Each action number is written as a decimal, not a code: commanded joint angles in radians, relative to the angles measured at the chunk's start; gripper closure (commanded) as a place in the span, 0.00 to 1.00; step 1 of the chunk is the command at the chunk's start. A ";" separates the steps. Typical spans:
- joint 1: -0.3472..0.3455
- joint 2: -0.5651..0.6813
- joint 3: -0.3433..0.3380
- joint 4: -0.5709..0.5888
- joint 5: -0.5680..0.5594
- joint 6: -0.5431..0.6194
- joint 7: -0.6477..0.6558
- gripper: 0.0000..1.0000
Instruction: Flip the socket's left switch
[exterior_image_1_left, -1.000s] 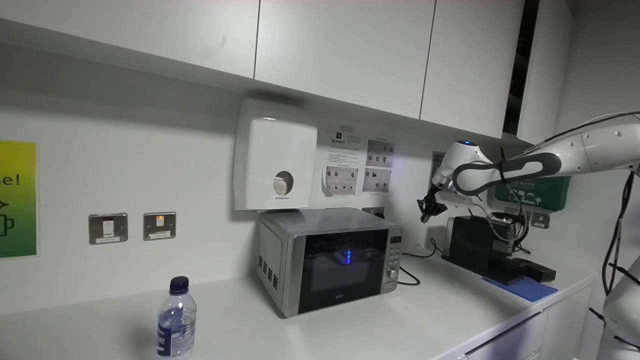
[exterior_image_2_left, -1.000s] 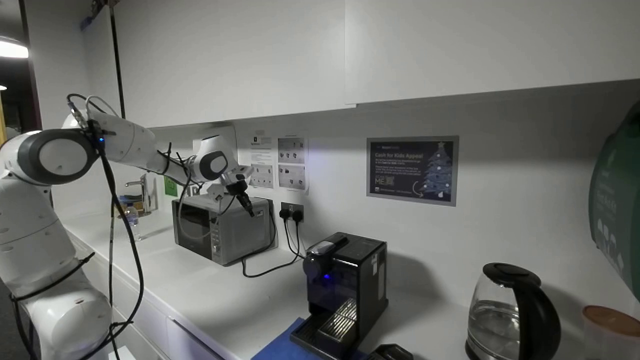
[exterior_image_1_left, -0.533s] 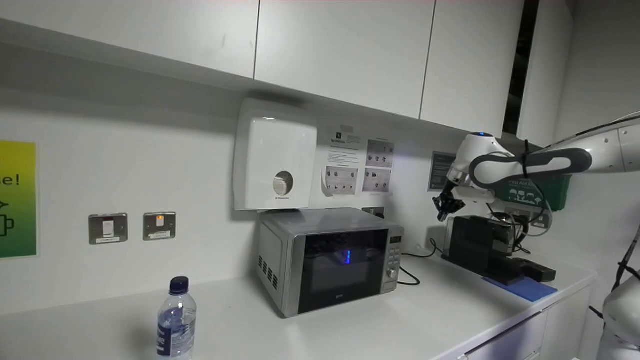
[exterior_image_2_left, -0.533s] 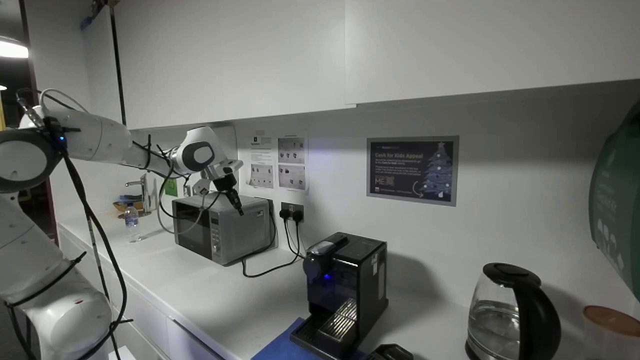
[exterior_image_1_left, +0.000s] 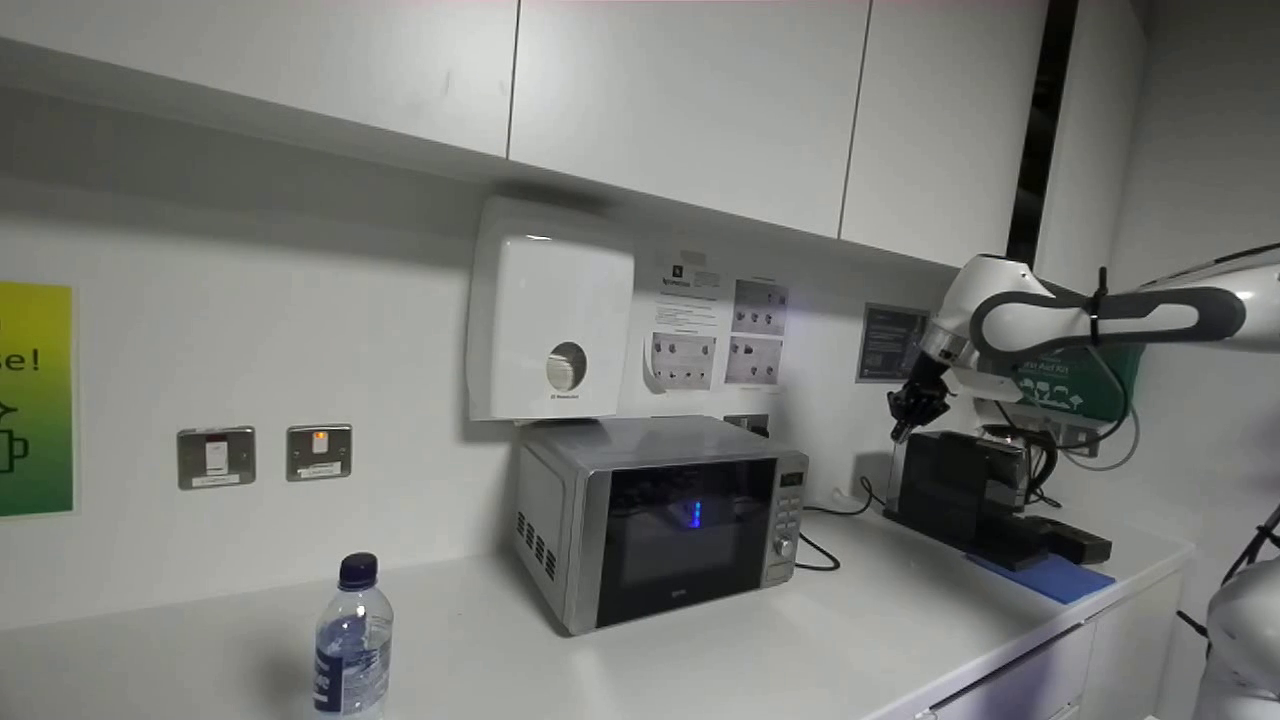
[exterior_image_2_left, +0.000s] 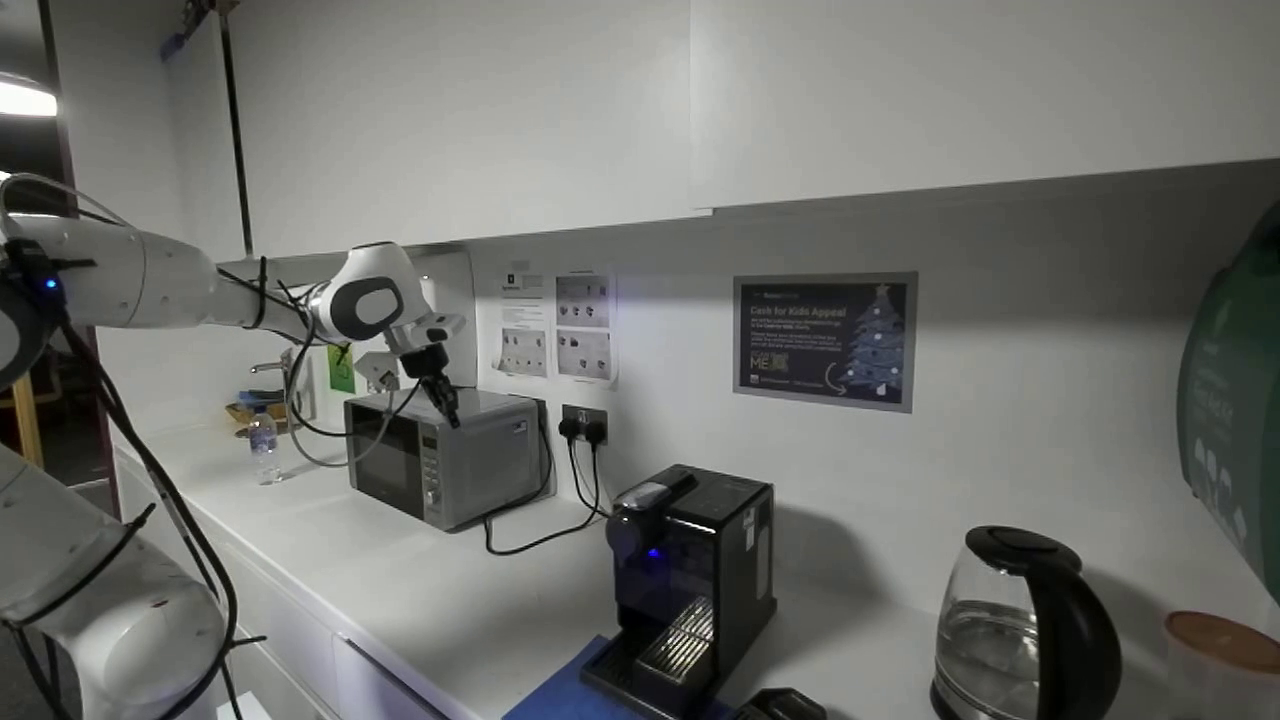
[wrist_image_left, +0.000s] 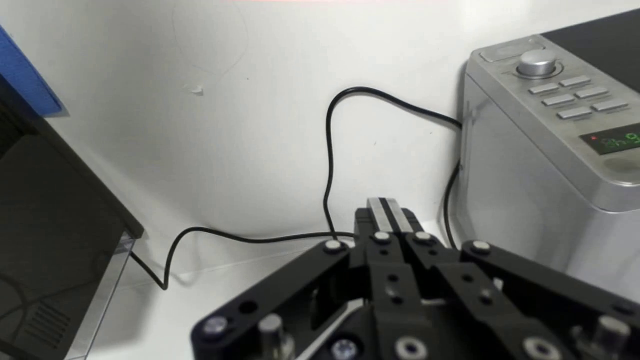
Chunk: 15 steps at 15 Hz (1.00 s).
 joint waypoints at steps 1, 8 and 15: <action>0.030 -0.096 -0.023 -0.055 0.070 0.010 -0.126 1.00; 0.068 -0.170 -0.035 -0.087 0.158 0.038 -0.258 0.66; 0.106 -0.167 -0.071 -0.091 0.276 0.093 -0.334 0.15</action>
